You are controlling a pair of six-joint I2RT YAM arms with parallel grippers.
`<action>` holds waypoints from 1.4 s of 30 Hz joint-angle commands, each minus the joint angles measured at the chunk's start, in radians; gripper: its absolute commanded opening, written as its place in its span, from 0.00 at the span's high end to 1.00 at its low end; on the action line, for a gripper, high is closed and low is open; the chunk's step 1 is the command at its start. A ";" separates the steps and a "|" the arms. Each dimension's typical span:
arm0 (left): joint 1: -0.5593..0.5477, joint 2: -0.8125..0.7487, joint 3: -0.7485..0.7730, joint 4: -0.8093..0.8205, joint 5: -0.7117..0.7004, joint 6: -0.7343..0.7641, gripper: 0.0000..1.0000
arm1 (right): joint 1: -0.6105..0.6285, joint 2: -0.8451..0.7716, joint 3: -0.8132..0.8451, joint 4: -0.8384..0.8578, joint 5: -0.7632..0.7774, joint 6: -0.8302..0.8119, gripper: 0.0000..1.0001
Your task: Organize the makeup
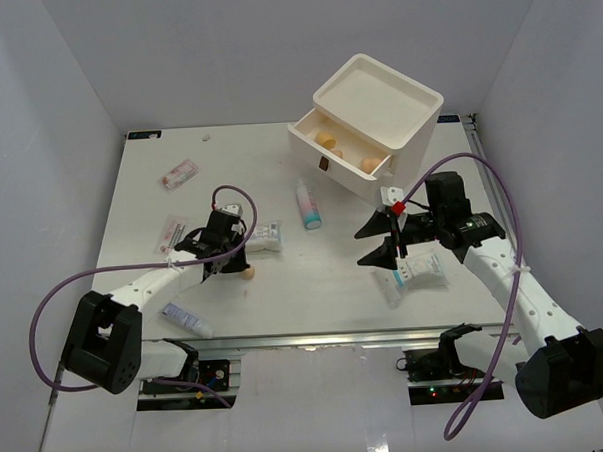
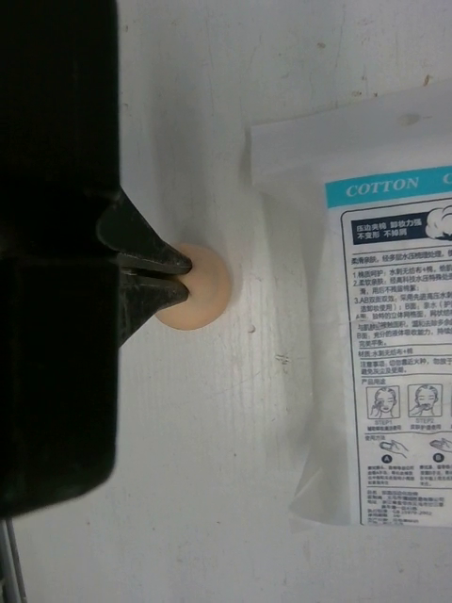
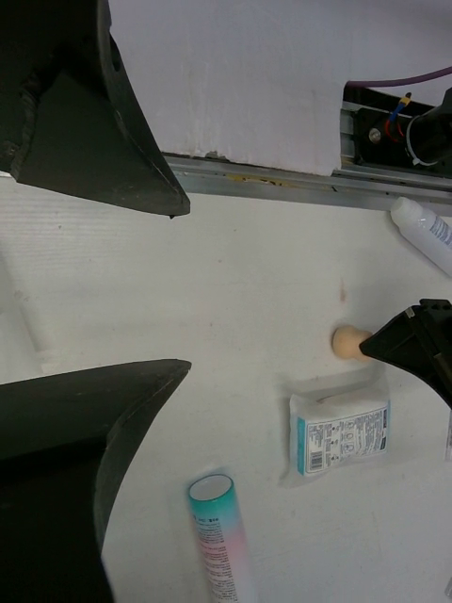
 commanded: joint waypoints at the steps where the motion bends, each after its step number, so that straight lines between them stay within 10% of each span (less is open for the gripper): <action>1: 0.000 -0.058 0.032 -0.019 0.043 0.002 1.00 | -0.017 -0.028 -0.005 0.037 -0.037 0.006 0.31; 12: 0.000 -0.192 0.257 0.112 0.334 -0.067 1.00 | -0.043 -0.041 -0.004 0.038 -0.030 0.013 0.31; 28: -0.007 0.522 1.029 0.354 0.585 -0.243 1.00 | -0.062 -0.053 -0.030 0.067 -0.017 0.026 0.30; 42: -0.037 0.675 1.238 0.257 0.549 -0.226 0.52 | -0.062 -0.038 -0.030 0.068 -0.011 0.026 0.30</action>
